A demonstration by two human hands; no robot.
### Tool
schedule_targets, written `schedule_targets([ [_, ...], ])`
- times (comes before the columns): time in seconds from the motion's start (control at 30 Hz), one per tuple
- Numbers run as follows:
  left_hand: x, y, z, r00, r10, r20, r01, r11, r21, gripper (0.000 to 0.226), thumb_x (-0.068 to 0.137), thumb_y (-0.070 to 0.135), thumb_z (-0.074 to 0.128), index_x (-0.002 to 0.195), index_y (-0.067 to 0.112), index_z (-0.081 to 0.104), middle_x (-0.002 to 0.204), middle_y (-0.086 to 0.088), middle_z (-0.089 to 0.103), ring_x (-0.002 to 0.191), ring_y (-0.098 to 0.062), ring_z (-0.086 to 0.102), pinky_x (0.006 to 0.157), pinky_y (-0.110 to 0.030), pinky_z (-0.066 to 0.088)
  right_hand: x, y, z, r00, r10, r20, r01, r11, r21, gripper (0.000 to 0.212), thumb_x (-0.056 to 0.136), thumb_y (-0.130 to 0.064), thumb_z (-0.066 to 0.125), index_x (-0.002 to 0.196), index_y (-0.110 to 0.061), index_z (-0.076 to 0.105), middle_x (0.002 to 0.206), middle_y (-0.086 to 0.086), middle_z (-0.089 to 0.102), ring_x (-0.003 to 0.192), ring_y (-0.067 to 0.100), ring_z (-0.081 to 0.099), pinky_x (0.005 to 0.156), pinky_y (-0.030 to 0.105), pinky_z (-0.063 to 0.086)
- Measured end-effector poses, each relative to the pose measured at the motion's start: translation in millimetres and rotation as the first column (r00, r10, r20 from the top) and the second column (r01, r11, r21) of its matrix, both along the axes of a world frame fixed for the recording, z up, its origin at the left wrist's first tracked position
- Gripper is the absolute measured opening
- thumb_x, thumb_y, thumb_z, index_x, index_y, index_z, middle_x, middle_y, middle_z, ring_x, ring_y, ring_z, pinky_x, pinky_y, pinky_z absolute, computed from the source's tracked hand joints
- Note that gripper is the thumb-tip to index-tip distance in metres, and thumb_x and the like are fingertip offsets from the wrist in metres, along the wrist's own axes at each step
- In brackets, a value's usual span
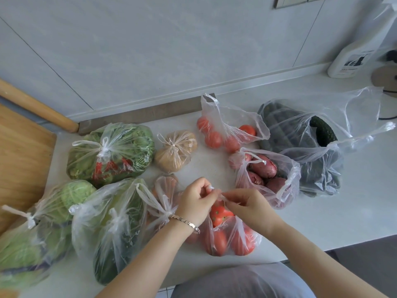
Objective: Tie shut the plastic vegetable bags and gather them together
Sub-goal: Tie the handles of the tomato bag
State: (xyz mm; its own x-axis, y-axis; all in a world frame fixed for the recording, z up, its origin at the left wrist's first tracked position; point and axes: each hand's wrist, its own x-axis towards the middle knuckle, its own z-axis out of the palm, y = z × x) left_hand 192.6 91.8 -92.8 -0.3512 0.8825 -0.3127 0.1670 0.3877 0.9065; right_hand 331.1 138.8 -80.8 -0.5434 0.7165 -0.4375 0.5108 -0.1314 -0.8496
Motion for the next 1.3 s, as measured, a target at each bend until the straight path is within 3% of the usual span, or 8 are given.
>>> schedule_targets([
  [0.1, -1, 1, -2, 1.000, -0.011, 0.023, 0.012, 0.999, -0.045, 0.034, 0.078, 0.016, 0.067, 0.057, 0.021, 0.041, 0.058, 0.001, 0.054, 0.058, -0.011, 0.053, 0.069, -0.033, 0.044, 7, -1, -2, 0.979, -0.069, -0.191, 0.041, 0.988, -0.147, 0.028, 0.083, 0.001, 0.060, 0.097, -0.021, 0.067, 0.076, 0.018, 0.071, 0.065, 0.018, 0.058, 0.068, 0.026, 0.047],
  [0.27, 0, 0, -1, 0.975, 0.060, 0.214, -0.033, 0.992, -0.126, 0.031, 0.081, 0.009, 0.065, 0.058, 0.014, 0.044, 0.037, 0.010, 0.052, 0.038, 0.003, 0.048, 0.047, -0.008, 0.039, 5, -2, -3, 0.926, -0.286, -0.248, 0.265, 0.957, -0.115, 0.019, 0.070, 0.003, 0.073, 0.072, -0.015, 0.068, 0.054, -0.006, 0.068, 0.051, 0.006, 0.062, 0.056, 0.015, 0.053],
  [0.57, -6, 1, -10, 0.889, 0.202, 0.411, -0.124, 0.970, -0.208, 0.031, 0.078, 0.003, 0.065, 0.053, 0.015, 0.052, 0.048, 0.001, 0.060, 0.051, -0.015, 0.056, 0.062, -0.029, 0.044, 1, -1, -5, 0.933, -0.136, -0.333, 0.091, 0.985, -0.147, 0.035, 0.080, 0.011, 0.059, 0.070, -0.020, 0.073, 0.068, -0.004, 0.073, 0.063, 0.012, 0.069, 0.063, 0.018, 0.055],
  [0.7, -2, 2, -7, 0.843, 0.213, 0.493, -0.109, 0.967, -0.232, 0.029, 0.082, -0.001, 0.059, 0.056, 0.008, 0.054, 0.045, -0.001, 0.057, 0.042, -0.009, 0.055, 0.050, -0.018, 0.046, -2, -3, -7, 0.934, -0.157, -0.322, 0.153, 0.987, -0.040, 0.036, 0.073, 0.016, 0.064, 0.066, -0.019, 0.071, 0.067, -0.001, 0.067, 0.053, 0.005, 0.064, 0.056, 0.014, 0.052],
  [0.87, -4, 1, -6, 0.797, 0.222, 0.562, -0.094, 0.964, -0.248, 0.020, 0.081, -0.001, 0.057, 0.061, 0.004, 0.058, 0.059, -0.009, 0.060, 0.061, -0.020, 0.057, 0.065, -0.026, 0.047, -6, -7, -7, 0.970, -0.137, -0.203, 0.166, 0.977, 0.133, 0.022, 0.084, -0.011, 0.063, 0.067, -0.026, 0.061, 0.080, 0.001, 0.064, 0.067, 0.006, 0.063, 0.067, 0.016, 0.049],
  [1.07, -27, -5, -8, 0.990, -0.134, 0.045, 0.141, 0.957, -0.255, 0.027, 0.069, 0.028, 0.069, 0.053, 0.013, 0.053, 0.059, -0.002, 0.047, 0.062, -0.014, 0.044, 0.067, -0.022, 0.034, 9, -6, -15, 0.905, -0.377, -0.197, 0.345, 0.922, -0.178, 0.032, 0.095, -0.011, 0.041, 0.066, -0.008, 0.051, 0.069, 0.002, 0.049, 0.064, 0.013, 0.045, 0.060, 0.011, 0.039],
  [1.17, -49, -14, -21, 0.818, -0.364, -0.446, 0.205, 0.908, -0.365, 0.041, 0.083, 0.031, 0.061, 0.046, 0.026, 0.041, 0.070, 0.006, 0.048, 0.084, -0.016, 0.041, 0.082, -0.028, 0.029, 27, -8, -39, 0.809, -0.587, 0.005, 0.545, 0.747, -0.382, 0.034, 0.093, -0.010, 0.040, 0.059, -0.011, 0.041, 0.057, 0.005, 0.041, 0.048, 0.014, 0.037, 0.039, 0.016, 0.033],
  [1.3, -61, -23, -35, 0.700, -0.495, -0.515, 0.192, 0.825, -0.532, 0.039, 0.082, 0.047, 0.056, 0.049, 0.032, 0.042, 0.097, 0.011, 0.050, 0.109, -0.019, 0.034, 0.092, -0.032, 0.023, 47, -12, -65, 0.634, -0.742, 0.217, 0.725, 0.473, -0.501, 0.030, 0.086, -0.004, 0.039, 0.056, -0.010, 0.036, 0.057, 0.008, 0.038, 0.036, 0.012, 0.030, 0.029, 0.013, 0.021],
])
